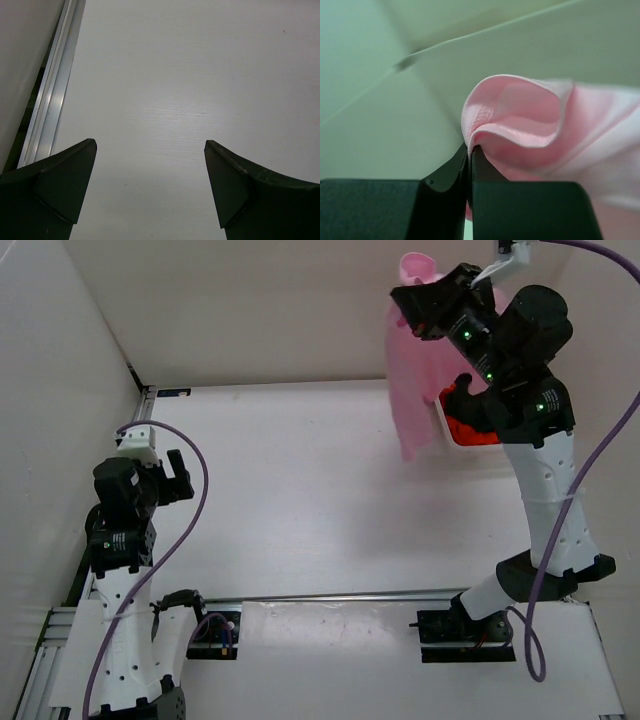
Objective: Fold and stack the t-shirts
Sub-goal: Grab crumpled tshirt from bin with the right arm, then move the tshirt to the center of the board
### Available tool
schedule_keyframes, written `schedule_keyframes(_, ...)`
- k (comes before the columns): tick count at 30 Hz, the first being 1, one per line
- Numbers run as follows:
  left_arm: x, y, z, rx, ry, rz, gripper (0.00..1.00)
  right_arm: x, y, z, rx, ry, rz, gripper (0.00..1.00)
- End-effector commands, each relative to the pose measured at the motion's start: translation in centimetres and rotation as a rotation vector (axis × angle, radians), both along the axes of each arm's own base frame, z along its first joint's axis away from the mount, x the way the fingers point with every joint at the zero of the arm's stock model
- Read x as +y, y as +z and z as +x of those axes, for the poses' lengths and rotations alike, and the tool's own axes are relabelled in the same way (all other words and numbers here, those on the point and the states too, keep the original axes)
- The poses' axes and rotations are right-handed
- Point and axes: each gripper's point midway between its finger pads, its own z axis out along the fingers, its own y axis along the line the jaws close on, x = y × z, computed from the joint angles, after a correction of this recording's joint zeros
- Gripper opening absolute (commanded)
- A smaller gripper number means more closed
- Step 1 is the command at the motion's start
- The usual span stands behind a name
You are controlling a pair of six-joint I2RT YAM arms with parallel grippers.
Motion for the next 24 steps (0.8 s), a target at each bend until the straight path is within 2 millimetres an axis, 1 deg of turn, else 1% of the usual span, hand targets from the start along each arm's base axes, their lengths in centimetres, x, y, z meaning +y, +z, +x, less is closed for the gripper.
schedule_keyframes(1,-1.4,2.1,0.0,-0.054,-0.068,-0.016,1.00,5.8,5.0,-5.7,-0.172,0.284,0.075,0.00)
schedule_keyframes(3,-1.4,2.1,0.0,-0.054,-0.068,-0.016,1.00,7.6,6.7,-7.9,-0.233,0.360,0.090,0.00)
schedule_keyframes(4,-1.4,2.1,0.0,-0.054,-0.068,-0.016,1.00,9.4,6.8,-8.9,-0.251,0.411,0.090,0.00)
schedule_keyframes(5,-1.4,1.8,-0.1,-0.051,-0.068,-0.017,1.00,10.0,7.3,-9.8,-0.276,0.433,0.097,0.00)
schedule_keyframes(6,-1.4,1.8,-0.1,-0.051,-0.068,-0.017,1.00,10.6,7.6,-10.0,-0.293,0.438,0.105,0.00)
schedule_keyframes(7,-1.6,1.6,-0.3,-0.051,-0.077,-0.020,1.00,11.8,7.6,-10.0,-0.304,0.431,0.115,0.00)
schedule_keyframes(8,-1.6,1.6,-0.3,-0.051,-0.077,-0.020,1.00,12.0,7.6,-10.1,-0.303,0.415,0.120,0.00)
schedule_keyframes(9,-1.6,1.6,-0.3,-0.051,-0.077,-0.020,1.00,13.5,6.7,-9.6,-0.271,0.415,0.122,0.00)
schedule_keyframes(10,-1.6,1.8,-0.4,-0.060,-0.077,-0.019,1.00,14.0,6.1,-8.9,-0.253,0.390,0.117,0.00)
schedule_keyframes(11,-1.6,1.1,-0.5,-0.041,-0.077,-0.022,1.00,14.4,5.7,-8.5,-0.240,0.376,0.119,0.00)
schedule_keyframes(12,-1.6,1.1,-0.5,-0.041,-0.077,-0.022,1.00,15.4,4.2,-7.2,-0.199,0.351,0.107,0.00)
schedule_keyframes(13,-1.5,0.7,-0.5,-0.031,-0.068,-0.021,1.00,15.7,3.4,-6.5,-0.163,0.337,0.122,0.00)
schedule_keyframes(14,-1.5,0.9,-0.7,-0.040,-0.068,-0.019,1.00,16.1,2.1,-5.6,-0.116,0.317,0.114,0.00)
schedule_keyframes(15,-1.5,0.5,-0.7,-0.029,-0.067,-0.017,1.00,16.9,0.3,-4.7,-0.062,0.301,0.098,0.00)
schedule_keyframes(16,-1.5,0.5,-0.7,-0.029,-0.067,-0.017,1.00,16.8,-0.8,-4.1,-0.020,0.271,0.090,0.00)
schedule_keyframes(17,-1.3,0.5,-0.7,-0.028,-0.058,-0.012,1.00,16.4,-2.8,-2.9,0.056,0.207,0.079,0.00)
schedule_keyframes(18,-1.3,0.0,-0.7,-0.018,-0.057,-0.014,1.00,16.6,-5.2,-2.1,0.113,0.175,0.050,0.00)
schedule_keyframes(19,-1.6,0.0,-0.7,-0.018,-0.067,-0.014,1.00,16.6,-6.7,-1.5,0.152,0.148,0.034,0.00)
schedule_keyframes(20,-1.6,-0.4,-0.7,-0.009,-0.067,-0.016,1.00,16.3,-8.2,-1.3,0.202,0.125,0.028,0.00)
schedule_keyframes(21,-1.6,-0.4,-0.7,-0.009,-0.067,-0.016,1.00,15.3,-8.7,-0.8,0.220,0.082,0.036,0.00)
schedule_keyframes(22,-1.8,-0.7,-0.5,0.004,-0.077,-0.018,1.00,14.9,-11.7,0.1,0.276,0.051,0.005,0.00)
schedule_keyframes(23,-1.8,-0.7,-0.5,0.004,-0.077,-0.018,1.00,14.3,-13.8,0.4,0.332,0.026,-0.013,0.00)
schedule_keyframes(24,-1.8,-0.9,-0.3,0.016,-0.077,-0.020,1.00,13.0,-14.8,0.7,0.389,-0.004,0.029,0.00)
